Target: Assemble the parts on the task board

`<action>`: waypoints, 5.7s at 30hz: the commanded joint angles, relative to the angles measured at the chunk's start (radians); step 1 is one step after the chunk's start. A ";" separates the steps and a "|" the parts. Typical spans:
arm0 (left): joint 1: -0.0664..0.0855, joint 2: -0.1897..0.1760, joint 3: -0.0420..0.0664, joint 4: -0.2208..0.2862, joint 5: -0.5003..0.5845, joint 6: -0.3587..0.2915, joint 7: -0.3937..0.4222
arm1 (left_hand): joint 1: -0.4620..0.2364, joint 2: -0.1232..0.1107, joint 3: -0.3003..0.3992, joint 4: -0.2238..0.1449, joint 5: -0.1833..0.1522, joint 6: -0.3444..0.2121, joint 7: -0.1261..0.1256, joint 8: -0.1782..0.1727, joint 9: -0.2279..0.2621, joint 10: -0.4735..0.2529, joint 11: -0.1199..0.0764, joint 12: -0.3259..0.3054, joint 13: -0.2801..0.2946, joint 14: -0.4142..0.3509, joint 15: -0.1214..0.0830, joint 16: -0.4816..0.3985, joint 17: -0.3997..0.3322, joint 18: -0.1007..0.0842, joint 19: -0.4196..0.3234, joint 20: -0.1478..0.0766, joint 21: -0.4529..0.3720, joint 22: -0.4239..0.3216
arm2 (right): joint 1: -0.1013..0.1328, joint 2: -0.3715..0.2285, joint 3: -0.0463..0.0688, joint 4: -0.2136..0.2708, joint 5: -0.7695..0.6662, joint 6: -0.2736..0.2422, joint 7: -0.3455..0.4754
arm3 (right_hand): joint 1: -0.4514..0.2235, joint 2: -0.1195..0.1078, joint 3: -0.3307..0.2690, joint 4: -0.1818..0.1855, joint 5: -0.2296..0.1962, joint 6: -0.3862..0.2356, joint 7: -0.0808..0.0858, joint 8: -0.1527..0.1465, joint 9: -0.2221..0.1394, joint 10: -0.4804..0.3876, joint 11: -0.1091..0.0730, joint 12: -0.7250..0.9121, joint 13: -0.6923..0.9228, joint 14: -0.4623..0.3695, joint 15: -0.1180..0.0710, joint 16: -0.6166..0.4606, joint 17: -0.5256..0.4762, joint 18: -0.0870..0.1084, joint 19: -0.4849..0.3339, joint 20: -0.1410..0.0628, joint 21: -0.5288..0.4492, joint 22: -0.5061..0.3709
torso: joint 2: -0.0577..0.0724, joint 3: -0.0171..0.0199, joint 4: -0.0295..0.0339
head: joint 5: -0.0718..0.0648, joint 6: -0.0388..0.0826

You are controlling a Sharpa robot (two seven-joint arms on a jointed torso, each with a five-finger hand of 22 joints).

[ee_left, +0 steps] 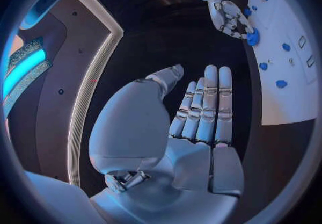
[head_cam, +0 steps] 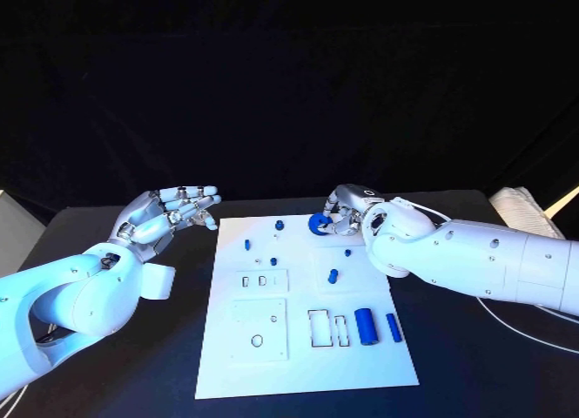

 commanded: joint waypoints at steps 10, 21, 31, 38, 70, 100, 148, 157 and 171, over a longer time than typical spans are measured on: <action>0.001 0.003 0.001 0.000 -0.003 0.022 0.002 | -0.011 0.002 0.006 -0.002 -0.006 0.000 0.008 -0.004 -0.001 -0.006 0.000 -0.004 0.000 -0.009 -0.001 0.004 0.000 0.012 -0.010 0.001 0.008 0.002 | -0.002 0.019 0.000 0.092 -0.146 -0.060 0.017 | -0.004 -0.003 0.006 0.000 -0.001 0.003 0.000 0.003 -0.002 0.079 -0.007 0.005 0.235 0.102 -0.009 0.004 0.263 -0.014 0.106 -0.008 0.008 0.263 | 0.000 -0.0015 -0.0022 | 0.011 0.003; 0.001 0.002 0.001 0.004 -0.003 0.023 -0.001 | -0.010 0.002 0.007 -0.003 -0.006 0.000 0.008 -0.004 -0.001 -0.006 0.000 -0.004 0.000 -0.009 -0.001 0.005 0.000 0.012 -0.010 0.001 0.009 0.002 | -0.003 0.085 -0.006 0.063 -0.152 -0.032 0.023 | -0.010 -0.012 0.008 0.001 0.004 -0.001 0.001 0.001 -0.004 0.079 -0.006 0.004 0.235 0.102 -0.008 0.004 0.263 -0.014 0.106 -0.009 0.009 0.263 | 0.001 -0.0024 0.0009 | 0.014 -0.001; 0.001 0.002 0.001 0.005 -0.004 0.025 -0.005 | -0.009 0.003 0.007 -0.003 -0.006 0.000 0.009 -0.004 -0.001 -0.007 0.000 -0.003 0.000 -0.010 -0.001 0.005 -0.001 0.012 -0.011 0.001 0.010 0.003 | -0.015 0.134 -0.009 0.028 -0.151 -0.017 0.023 | -0.013 -0.014 0.009 0.002 0.007 -0.002 0.002 0.001 -0.004 0.078 -0.006 0.003 0.233 0.102 -0.008 0.004 0.263 -0.014 0.106 -0.009 0.009 0.263 | 0.003 -0.0039 0.0072 | 0.022 -0.008; 0.001 0.003 0.001 0.006 -0.006 0.026 -0.007 | -0.007 0.004 0.009 -0.005 -0.005 0.001 0.009 -0.004 -0.001 -0.007 0.000 -0.003 0.000 -0.010 -0.001 0.006 -0.001 0.012 -0.012 0.001 0.011 0.004 | -0.017 0.151 -0.009 0.015 -0.151 0.002 0.023 | -0.013 -0.014 0.009 0.002 0.007 -0.003 0.002 0.000 -0.005 0.076 -0.006 0.002 0.232 0.102 -0.008 0.004 0.263 -0.014 0.106 -0.009 0.009 0.263 | 0.003 -0.0038 0.0052 | 0.024 -0.009; 0.002 0.002 0.001 0.009 -0.007 0.029 -0.009 | -0.007 0.004 0.009 -0.005 -0.005 0.001 0.009 -0.004 -0.001 -0.007 0.000 -0.003 0.000 -0.010 -0.001 0.006 -0.001 0.012 -0.012 0.001 0.011 0.004 | -0.020 0.193 -0.013 -0.046 -0.162 0.021 0.010 | -0.023 -0.032 0.012 0.001 0.000 -0.021 0.009 -0.009 -0.011 0.071 0.000 -0.003 0.226 0.102 -0.004 0.004 0.263 -0.013 0.105 -0.007 0.007 0.262 | 0.002 -0.0024 0.0051 | 0.025 -0.008; 0.001 0.001 0.001 -0.011 -0.007 0.035 -0.008 | -0.007 0.004 0.011 -0.006 -0.005 0.000 0.010 -0.005 -0.002 -0.009 0.001 -0.002 0.000 -0.014 0.000 0.007 -0.003 0.012 -0.015 0.002 0.016 0.007 | 0.038 -0.224 -0.004 0.112 0.317 0.060 0.513 | 0.080 -0.075 0.052 -0.058 0.020 -0.151 0.060 -0.099 -0.049 -0.054 0.046 -0.118 0.105 0.101 0.037 0.001 0.255 0.015 0.043 0.031 -0.090 0.172 | -0.008 0.0141 -0.0209 | 0.015 0.005; 0.001 0.002 0.000 -0.023 -0.010 0.039 -0.017 | -0.008 0.003 0.011 -0.006 -0.006 -0.001 0.011 -0.005 -0.002 -0.010 0.002 -0.002 0.000 -0.018 0.001 0.008 -0.004 0.012 -0.021 0.003 0.018 0.009 | -0.014 -0.204 -0.017 -0.074 0.219 0.197 0.480 | 0.108 -0.090 0.097 -0.069 0.139 -0.098 0.054 -0.096 -0.045 -0.035 0.041 -0.102 0.122 0.102 0.034 0.004 0.263 0.010 0.054 0.030 -0.075 0.188 | -0.007 0.0117 -0.0150 | -0.009 -0.013; 0.001 0.002 0.000 -0.023 -0.010 0.039 -0.018 | -0.008 0.003 0.011 -0.006 -0.006 -0.001 0.011 -0.005 -0.002 -0.010 0.002 -0.002 0.000 -0.018 0.001 0.008 -0.004 0.012 -0.021 0.003 0.018 0.009 | -0.018 -0.193 -0.017 -0.080 0.212 0.194 0.467 | 0.098 -0.088 0.118 -0.067 0.139 -0.079 0.050 -0.086 -0.043 -0.028 0.036 -0.095 0.129 0.102 0.030 0.004 0.263 0.009 0.057 0.027 -0.072 0.192 | -0.007 0.0118 -0.0172 | -0.008 -0.015; 0.001 0.001 0.000 -0.024 -0.010 0.040 -0.019 | -0.008 0.003 0.011 -0.006 -0.006 -0.001 0.011 -0.005 -0.002 -0.010 0.002 -0.002 0.000 -0.018 0.001 0.008 -0.004 0.012 -0.021 0.003 0.018 0.009 | -0.018 -0.190 -0.017 -0.087 0.211 0.187 0.456 | 0.087 -0.079 0.144 -0.063 0.141 -0.066 0.044 -0.079 -0.042 -0.021 0.031 -0.089 0.135 0.102 0.026 0.004 0.263 0.008 0.059 0.023 -0.068 0.196 | -0.008 0.0125 -0.0162 | -0.007 -0.019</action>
